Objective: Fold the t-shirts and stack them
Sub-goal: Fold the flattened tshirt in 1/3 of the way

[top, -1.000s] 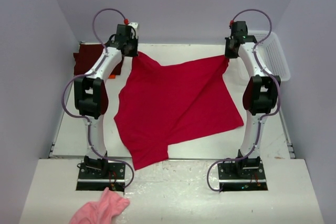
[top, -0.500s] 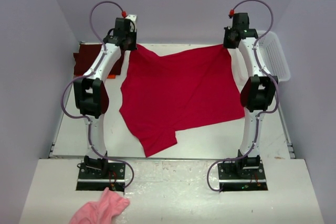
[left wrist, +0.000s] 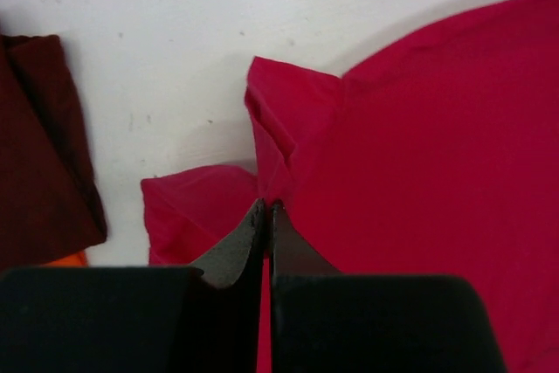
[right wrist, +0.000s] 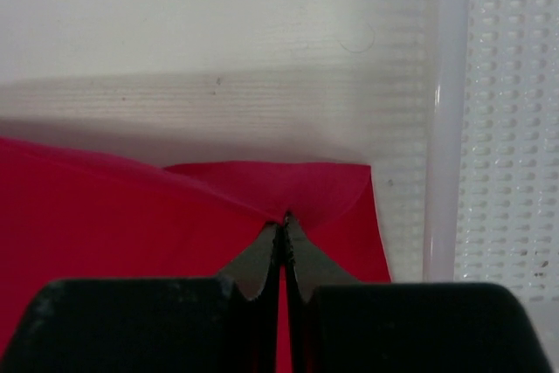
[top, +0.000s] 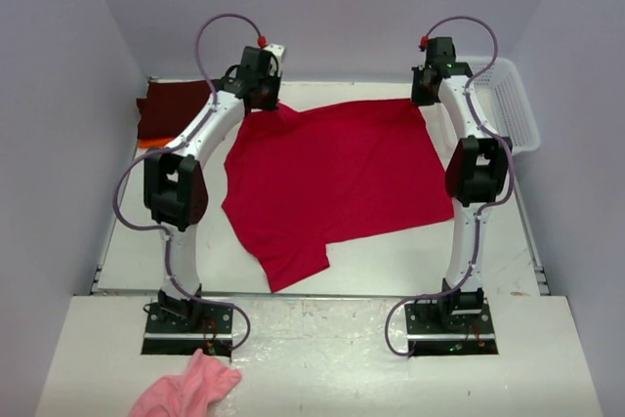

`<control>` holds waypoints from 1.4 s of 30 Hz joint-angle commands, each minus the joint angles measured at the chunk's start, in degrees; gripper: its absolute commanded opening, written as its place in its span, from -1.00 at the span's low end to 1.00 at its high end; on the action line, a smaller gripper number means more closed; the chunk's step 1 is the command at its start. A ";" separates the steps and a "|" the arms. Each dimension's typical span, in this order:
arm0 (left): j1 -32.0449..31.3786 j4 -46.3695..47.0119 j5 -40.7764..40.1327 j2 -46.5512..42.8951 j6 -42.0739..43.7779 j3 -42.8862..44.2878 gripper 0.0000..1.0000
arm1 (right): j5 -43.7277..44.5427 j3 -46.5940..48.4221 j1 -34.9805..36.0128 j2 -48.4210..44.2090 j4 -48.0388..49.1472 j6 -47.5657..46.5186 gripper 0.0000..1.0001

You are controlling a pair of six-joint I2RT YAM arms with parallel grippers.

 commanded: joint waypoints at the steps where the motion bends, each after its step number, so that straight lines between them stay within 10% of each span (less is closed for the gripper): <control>1: -2.67 -0.82 -2.20 -6.60 -0.13 -2.86 -1.00 | -0.22 -2.11 0.53 -2.80 0.81 0.31 -1.00; 42: -9.09 -0.99 -2.29 -32.80 -6.64 -32.93 -1.00 | 12.96 -14.24 0.62 -8.51 -1.04 4.79 -1.00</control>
